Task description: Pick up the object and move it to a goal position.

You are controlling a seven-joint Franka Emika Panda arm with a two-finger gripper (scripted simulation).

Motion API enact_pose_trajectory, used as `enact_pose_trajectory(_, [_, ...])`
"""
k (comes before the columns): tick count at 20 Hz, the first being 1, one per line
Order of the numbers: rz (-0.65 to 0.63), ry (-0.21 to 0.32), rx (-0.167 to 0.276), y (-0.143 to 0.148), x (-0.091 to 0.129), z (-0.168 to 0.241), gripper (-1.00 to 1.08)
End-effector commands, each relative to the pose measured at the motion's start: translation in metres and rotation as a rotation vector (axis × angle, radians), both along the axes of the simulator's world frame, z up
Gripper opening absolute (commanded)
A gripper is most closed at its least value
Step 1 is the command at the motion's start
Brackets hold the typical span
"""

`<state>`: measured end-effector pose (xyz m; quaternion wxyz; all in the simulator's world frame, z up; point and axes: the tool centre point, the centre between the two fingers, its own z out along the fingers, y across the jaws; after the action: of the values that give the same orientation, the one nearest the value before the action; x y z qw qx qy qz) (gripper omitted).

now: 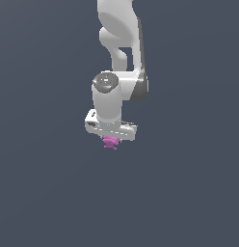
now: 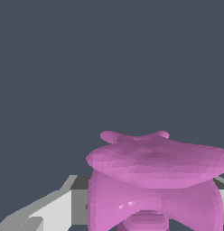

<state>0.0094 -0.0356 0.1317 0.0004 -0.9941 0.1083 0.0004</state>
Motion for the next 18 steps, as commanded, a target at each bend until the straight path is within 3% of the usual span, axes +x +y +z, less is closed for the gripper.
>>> enact_pose_trajectory(1, [-0.001,-0.001,0.000,-0.012,-0.008,0.026,-1.00])
enact_pose_trajectory(18, [-0.001,-0.001,0.001,-0.099,-0.059,0.211,-1.00])
